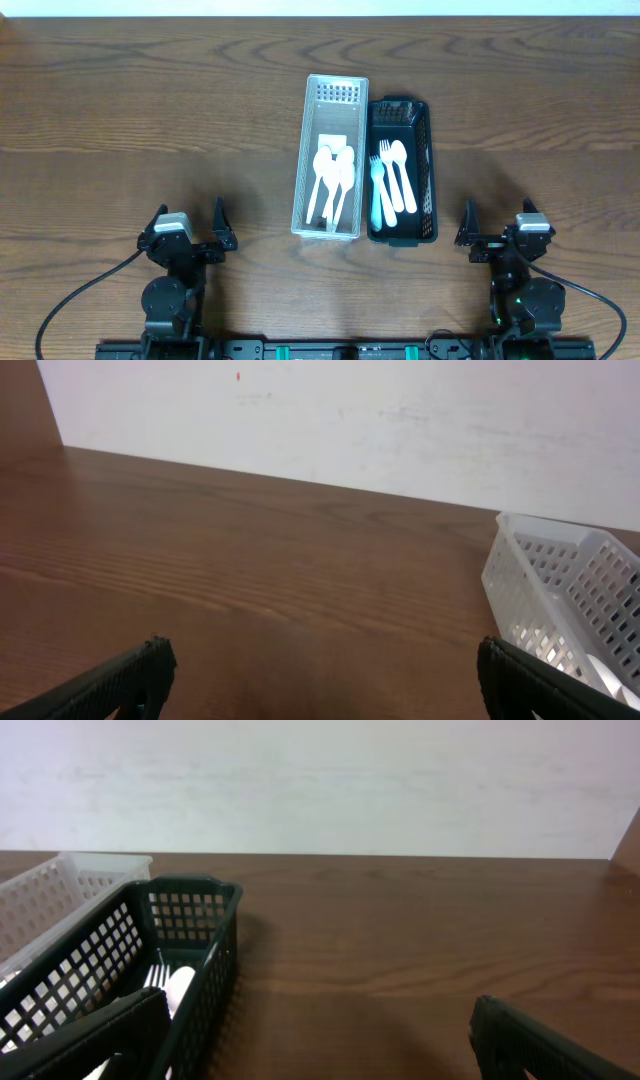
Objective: Pack container
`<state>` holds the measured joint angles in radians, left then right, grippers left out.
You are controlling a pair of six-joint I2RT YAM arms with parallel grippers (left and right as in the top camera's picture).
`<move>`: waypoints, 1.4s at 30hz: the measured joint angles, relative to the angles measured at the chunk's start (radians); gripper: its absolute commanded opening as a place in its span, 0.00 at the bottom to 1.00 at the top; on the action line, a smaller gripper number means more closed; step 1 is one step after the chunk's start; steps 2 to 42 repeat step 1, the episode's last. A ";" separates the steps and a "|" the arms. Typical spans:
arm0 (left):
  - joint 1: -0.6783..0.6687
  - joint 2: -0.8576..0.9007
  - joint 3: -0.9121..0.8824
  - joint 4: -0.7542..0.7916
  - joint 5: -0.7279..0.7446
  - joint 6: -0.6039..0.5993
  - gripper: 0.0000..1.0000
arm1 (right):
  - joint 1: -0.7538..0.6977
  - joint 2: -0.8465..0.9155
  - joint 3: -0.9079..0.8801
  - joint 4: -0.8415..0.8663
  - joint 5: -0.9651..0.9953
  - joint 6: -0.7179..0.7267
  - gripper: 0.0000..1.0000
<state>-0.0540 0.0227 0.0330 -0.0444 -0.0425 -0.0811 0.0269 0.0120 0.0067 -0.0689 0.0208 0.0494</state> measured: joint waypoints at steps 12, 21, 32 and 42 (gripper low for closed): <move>0.000 0.000 0.000 0.000 0.002 0.000 0.98 | 0.000 0.000 0.000 0.000 0.000 0.000 0.99; 0.000 0.000 0.000 0.000 0.002 0.000 0.98 | 0.000 0.000 0.000 0.000 0.000 0.000 0.99; 0.000 0.000 0.000 0.000 0.002 0.000 0.98 | 0.000 0.000 0.000 0.000 0.000 0.000 0.99; 0.000 0.000 0.000 0.000 0.002 0.000 0.98 | 0.000 0.000 0.000 0.000 0.000 0.000 0.99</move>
